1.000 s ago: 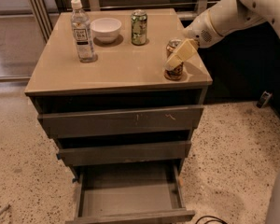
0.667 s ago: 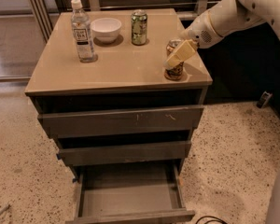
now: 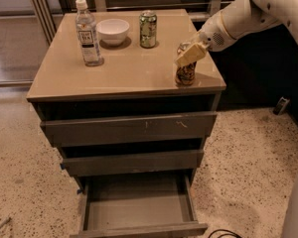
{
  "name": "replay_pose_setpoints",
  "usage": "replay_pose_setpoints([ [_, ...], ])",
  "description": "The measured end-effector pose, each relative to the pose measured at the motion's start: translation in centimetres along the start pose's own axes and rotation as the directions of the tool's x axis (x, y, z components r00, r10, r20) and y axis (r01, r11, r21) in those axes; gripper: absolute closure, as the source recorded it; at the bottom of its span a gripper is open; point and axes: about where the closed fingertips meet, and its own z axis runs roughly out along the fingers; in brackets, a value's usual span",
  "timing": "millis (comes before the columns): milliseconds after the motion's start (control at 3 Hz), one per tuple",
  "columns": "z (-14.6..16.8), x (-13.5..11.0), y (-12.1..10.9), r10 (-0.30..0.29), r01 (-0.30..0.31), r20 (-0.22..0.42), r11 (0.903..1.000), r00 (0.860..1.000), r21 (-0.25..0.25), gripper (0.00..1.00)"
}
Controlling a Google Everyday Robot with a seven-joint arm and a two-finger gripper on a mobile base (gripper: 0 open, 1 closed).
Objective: Place orange can into bottom drawer
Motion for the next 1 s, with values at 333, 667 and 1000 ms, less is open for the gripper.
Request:
replay_pose_setpoints([
  [333,0.0,0.0,0.0,0.0,0.0,0.0,1.0,1.0,0.0,0.98],
  [667,0.0,0.0,0.0,0.0,0.0,0.0,1.0,1.0,0.0,1.0],
  [1000,-0.4,0.1,1.0,-0.012,0.012,0.003,0.9999,1.0,-0.012,1.0],
])
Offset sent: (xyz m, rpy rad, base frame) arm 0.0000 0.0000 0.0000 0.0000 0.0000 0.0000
